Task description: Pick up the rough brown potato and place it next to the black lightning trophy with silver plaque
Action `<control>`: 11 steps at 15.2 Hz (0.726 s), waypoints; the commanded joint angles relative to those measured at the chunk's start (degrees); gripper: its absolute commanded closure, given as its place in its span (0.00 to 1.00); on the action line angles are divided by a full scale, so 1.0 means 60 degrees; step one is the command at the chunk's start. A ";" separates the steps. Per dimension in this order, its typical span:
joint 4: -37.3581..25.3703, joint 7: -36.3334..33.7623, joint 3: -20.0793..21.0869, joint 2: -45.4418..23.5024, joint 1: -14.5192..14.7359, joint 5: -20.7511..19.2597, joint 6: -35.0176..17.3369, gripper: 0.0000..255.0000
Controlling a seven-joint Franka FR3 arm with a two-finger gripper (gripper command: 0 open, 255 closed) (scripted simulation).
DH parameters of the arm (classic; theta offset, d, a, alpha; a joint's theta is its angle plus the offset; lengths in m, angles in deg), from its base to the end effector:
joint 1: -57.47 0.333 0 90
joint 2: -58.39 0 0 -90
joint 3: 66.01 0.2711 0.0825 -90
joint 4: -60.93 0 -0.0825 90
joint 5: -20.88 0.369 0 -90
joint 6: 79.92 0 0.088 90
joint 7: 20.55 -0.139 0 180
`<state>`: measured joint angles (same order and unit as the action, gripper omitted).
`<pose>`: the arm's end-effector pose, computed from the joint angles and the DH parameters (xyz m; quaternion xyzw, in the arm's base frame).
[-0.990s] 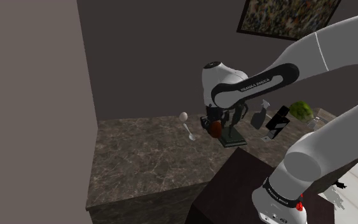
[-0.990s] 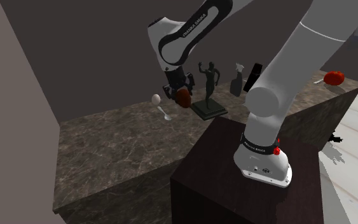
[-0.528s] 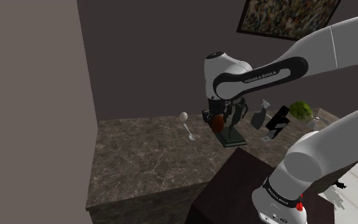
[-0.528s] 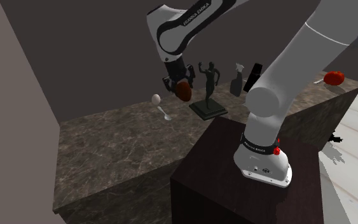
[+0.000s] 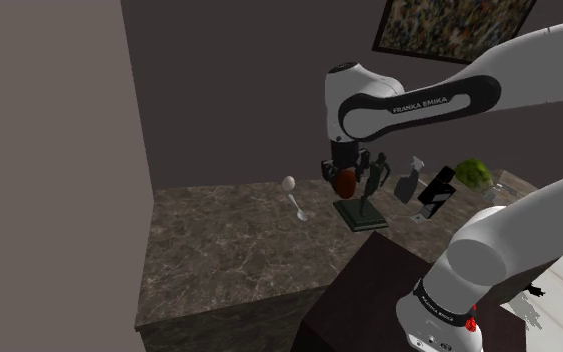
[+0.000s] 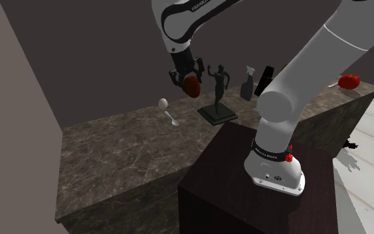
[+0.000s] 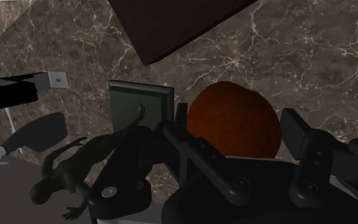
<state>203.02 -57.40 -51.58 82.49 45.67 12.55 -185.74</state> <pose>0.3869 -0.0039 0.3574 0.9462 -0.2794 -0.0680 0.1481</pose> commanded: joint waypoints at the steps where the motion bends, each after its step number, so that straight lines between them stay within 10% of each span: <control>1: -0.0178 0.0064 -0.0017 0.0097 0.0007 0.0022 0.0270 1.00; 11: -0.1205 0.0371 -0.0097 0.0419 0.0004 0.0068 0.1580 1.00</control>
<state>196.50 -55.28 -52.18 84.95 45.69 12.92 -177.03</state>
